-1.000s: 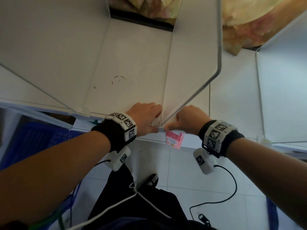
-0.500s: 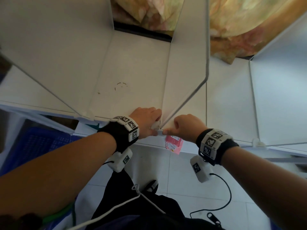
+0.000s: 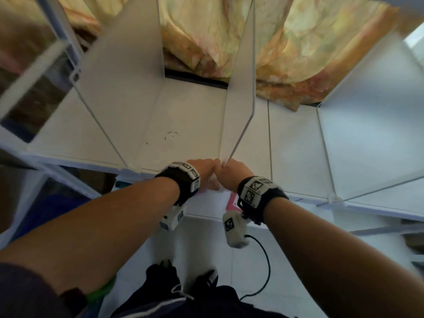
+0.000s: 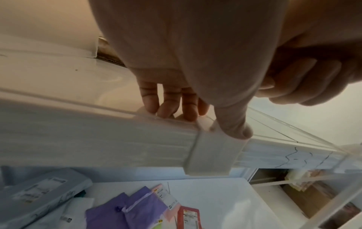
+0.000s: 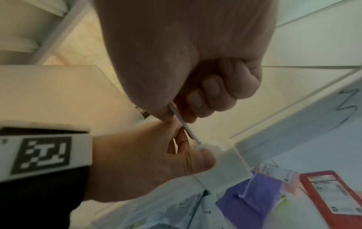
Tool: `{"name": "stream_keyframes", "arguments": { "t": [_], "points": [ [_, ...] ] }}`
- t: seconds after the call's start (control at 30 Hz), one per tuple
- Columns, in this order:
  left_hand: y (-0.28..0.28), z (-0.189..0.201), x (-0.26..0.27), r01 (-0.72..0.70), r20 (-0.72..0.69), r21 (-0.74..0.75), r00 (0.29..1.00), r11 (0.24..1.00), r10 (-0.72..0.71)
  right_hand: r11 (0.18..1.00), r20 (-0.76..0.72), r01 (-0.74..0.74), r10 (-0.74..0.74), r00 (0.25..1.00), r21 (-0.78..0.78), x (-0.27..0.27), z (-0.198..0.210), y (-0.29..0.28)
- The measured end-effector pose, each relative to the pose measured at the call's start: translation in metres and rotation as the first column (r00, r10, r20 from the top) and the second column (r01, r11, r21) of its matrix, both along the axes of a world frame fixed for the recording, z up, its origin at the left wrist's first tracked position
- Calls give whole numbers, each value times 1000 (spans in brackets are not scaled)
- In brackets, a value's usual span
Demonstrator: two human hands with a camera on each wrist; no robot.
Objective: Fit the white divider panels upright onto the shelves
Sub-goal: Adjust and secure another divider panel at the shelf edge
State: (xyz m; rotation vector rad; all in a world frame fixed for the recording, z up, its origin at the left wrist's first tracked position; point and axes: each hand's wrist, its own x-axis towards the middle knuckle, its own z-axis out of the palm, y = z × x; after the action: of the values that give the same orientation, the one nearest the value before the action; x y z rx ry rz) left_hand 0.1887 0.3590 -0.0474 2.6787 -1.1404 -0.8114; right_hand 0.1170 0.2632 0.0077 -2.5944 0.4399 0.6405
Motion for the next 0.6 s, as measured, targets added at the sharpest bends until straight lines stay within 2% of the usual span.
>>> {"name": "stream_keyframes", "arguments": {
  "t": [0.1, 0.2, 0.33, 0.5, 0.6],
  "points": [
    [2, -1, 3, 45, -8, -45, 999, 998, -46, 998, -50, 17, -20, 999, -56, 6, -4, -2],
    [6, -5, 7, 76, -28, -66, 997, 995, -78, 989, -102, 138, -143, 984, -52, 4, -2, -3],
    [9, -13, 13, 100, -33, -120, 994, 988, -105, 982, -148, 161, -174, 974, -97, 4, 4, 10],
    [11, -19, 13, 110, 10, -159, 994, 981, -110, 977, -90, 169, -181, 979, -127, 1, 6, 17],
    [12, -19, 12, 117, 42, -180, 993, 977, -112, 945, -34, 300, -307, 951, -128, 1, 4, 21]
  ]
}}
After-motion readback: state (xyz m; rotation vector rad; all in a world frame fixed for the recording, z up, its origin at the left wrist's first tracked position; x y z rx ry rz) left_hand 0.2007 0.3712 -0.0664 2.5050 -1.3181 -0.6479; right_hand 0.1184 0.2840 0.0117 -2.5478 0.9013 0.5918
